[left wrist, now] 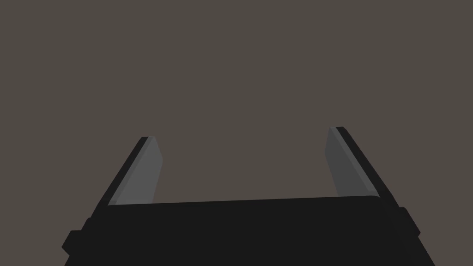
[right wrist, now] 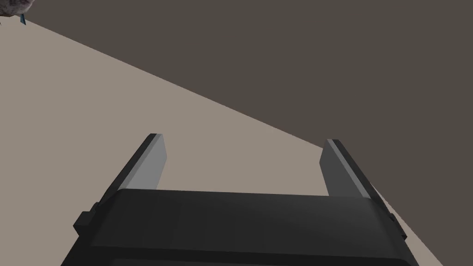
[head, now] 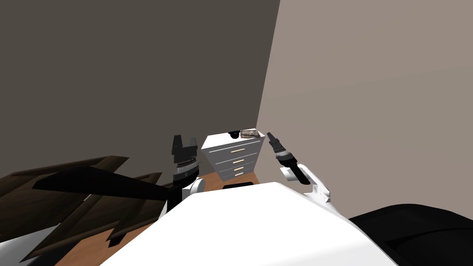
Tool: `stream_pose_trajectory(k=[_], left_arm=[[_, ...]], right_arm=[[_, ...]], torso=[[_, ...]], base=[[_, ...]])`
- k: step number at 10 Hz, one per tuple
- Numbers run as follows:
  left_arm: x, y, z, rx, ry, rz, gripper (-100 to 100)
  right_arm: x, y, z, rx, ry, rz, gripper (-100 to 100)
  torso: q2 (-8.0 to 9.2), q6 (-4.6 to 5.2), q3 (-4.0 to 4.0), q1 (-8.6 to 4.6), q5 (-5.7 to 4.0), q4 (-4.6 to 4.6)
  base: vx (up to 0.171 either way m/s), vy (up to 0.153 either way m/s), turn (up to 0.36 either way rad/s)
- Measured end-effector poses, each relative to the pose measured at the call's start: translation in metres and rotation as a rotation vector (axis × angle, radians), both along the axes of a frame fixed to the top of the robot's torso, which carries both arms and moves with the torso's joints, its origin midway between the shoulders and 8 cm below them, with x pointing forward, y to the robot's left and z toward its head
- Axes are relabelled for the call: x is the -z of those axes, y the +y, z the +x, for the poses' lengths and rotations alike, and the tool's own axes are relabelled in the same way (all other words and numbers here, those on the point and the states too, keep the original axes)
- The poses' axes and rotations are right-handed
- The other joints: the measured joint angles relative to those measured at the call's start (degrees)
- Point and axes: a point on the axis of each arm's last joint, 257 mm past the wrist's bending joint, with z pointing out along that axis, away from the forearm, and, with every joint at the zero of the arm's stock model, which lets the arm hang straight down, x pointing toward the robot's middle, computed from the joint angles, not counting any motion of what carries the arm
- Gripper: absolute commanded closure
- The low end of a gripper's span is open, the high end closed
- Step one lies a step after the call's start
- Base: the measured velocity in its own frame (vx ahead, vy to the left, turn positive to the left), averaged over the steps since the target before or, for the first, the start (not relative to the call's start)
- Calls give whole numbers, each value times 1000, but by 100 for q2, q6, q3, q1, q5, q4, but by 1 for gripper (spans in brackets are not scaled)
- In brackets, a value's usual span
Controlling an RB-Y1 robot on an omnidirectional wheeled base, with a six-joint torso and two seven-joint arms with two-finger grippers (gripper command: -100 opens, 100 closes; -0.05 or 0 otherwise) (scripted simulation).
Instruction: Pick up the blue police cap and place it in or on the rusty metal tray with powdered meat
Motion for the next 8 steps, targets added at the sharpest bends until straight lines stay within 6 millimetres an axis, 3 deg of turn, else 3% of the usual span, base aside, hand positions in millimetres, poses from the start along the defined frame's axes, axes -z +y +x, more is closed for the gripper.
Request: stream_pose_trajectory(k=[8], left_arm=[[0,0,0,0,0,0,0]], right_arm=[[15,-24,13,39,51,-356,-100]], torso=[[0,0,0,7,2,0]], base=[[1,39,0]])
